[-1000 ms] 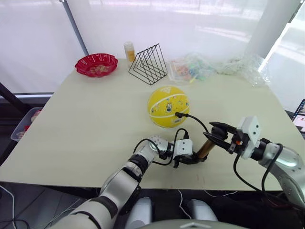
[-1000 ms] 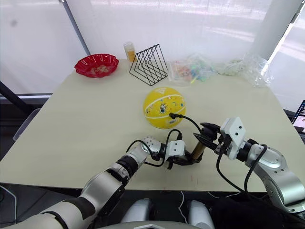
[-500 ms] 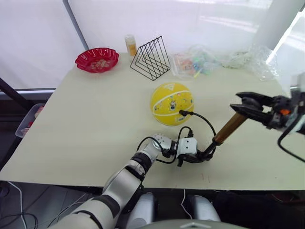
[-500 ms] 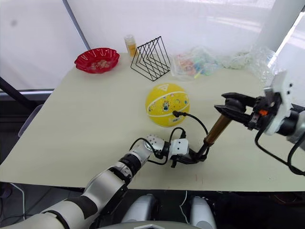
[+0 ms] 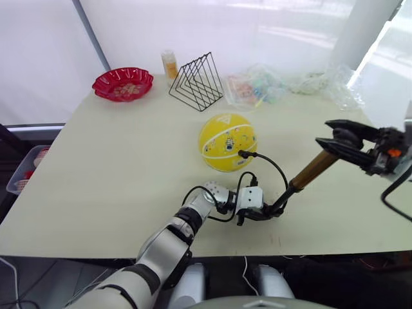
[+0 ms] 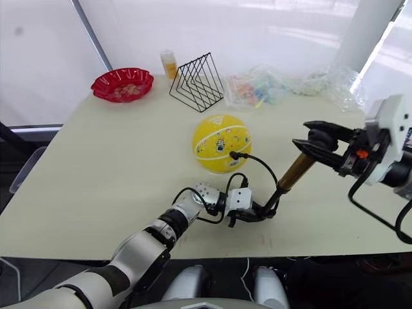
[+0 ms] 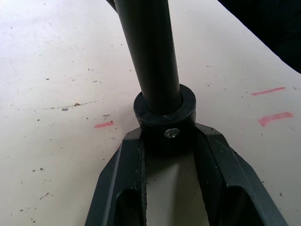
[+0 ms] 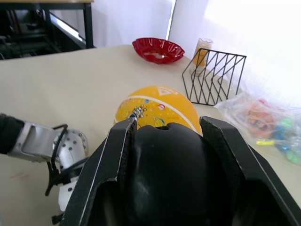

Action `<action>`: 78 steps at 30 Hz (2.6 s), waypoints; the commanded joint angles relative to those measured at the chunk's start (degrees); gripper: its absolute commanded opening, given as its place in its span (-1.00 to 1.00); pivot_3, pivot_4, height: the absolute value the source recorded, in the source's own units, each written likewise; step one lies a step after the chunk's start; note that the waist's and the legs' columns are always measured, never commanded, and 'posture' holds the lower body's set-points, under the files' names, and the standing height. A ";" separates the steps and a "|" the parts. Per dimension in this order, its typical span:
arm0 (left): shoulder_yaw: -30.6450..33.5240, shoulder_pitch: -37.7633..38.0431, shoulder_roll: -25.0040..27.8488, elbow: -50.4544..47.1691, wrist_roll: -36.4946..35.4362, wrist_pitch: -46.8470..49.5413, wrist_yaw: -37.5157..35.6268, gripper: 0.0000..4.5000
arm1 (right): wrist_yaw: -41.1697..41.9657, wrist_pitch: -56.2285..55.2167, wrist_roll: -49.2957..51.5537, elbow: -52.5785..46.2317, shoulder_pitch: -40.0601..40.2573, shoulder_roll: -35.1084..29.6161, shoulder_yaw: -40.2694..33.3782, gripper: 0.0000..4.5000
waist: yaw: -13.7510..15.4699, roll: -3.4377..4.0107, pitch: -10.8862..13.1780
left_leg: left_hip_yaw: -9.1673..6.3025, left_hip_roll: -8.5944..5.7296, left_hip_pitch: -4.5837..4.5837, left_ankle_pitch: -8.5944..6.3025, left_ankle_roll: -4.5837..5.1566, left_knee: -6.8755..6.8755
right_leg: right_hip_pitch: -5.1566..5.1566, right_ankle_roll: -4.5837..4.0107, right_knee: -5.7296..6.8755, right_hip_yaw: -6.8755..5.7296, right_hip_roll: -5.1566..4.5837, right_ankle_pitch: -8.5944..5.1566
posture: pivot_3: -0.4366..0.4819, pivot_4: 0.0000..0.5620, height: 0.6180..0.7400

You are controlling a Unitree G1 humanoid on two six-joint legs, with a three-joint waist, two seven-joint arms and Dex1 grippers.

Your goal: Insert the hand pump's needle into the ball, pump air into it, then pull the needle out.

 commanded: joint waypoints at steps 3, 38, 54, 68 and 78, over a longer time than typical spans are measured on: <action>-3.86 2.79 2.61 4.71 5.45 2.33 -1.34 -0.56 | -3.61 -3.25 -14.89 3.56 6.07 7.32 17.07 -0.27 | -0.75 -0.37 -0.32 | -0.01 0.12 0.40 -0.11 -0.07 -0.10 | 0.23 -0.07 -0.01 0.03 0.02 -0.05 | -0.05 -0.47 0.95; 4.17 5.02 3.00 -6.63 -4.79 4.43 -10.04 1.00 | -1.66 -10.13 -21.98 7.51 6.39 15.14 16.90 -0.27 | 0.16 1.57 0.34 | -0.56 0.31 -0.75 -0.13 -0.16 0.06 | -0.39 -0.42 -0.24 -0.44 -0.01 -0.06 | -0.05 -0.47 0.95; 15.89 22.89 21.37 -53.15 -28.74 24.59 -17.29 1.00 | 1.08 -10.63 -19.70 6.92 6.59 15.81 13.35 -0.27 | 0.52 2.29 1.47 | -0.49 0.22 -1.06 -0.01 -0.37 0.15 | -0.71 -0.20 -0.03 -0.72 0.33 0.07 | -0.05 -0.47 0.95; 27.81 32.45 32.75 -71.44 -42.25 35.39 -14.33 1.00 | 3.50 -8.85 -14.64 9.27 1.16 11.44 4.55 -0.27 | 0.71 2.75 2.51 | -0.49 0.08 -1.09 0.08 -0.52 0.15 | -0.77 -0.14 0.10 -0.74 0.36 0.08 | -0.05 -0.47 0.95; 29.65 36.25 34.62 -76.51 -44.10 36.66 -11.52 1.00 | 4.31 -11.40 -17.30 15.17 -7.57 6.97 0.74 -0.27 | 0.47 2.82 2.72 | -0.49 0.00 -1.50 0.31 -0.88 0.16 | -1.22 -0.05 0.23 -0.71 0.43 0.13 | -0.05 -0.47 0.95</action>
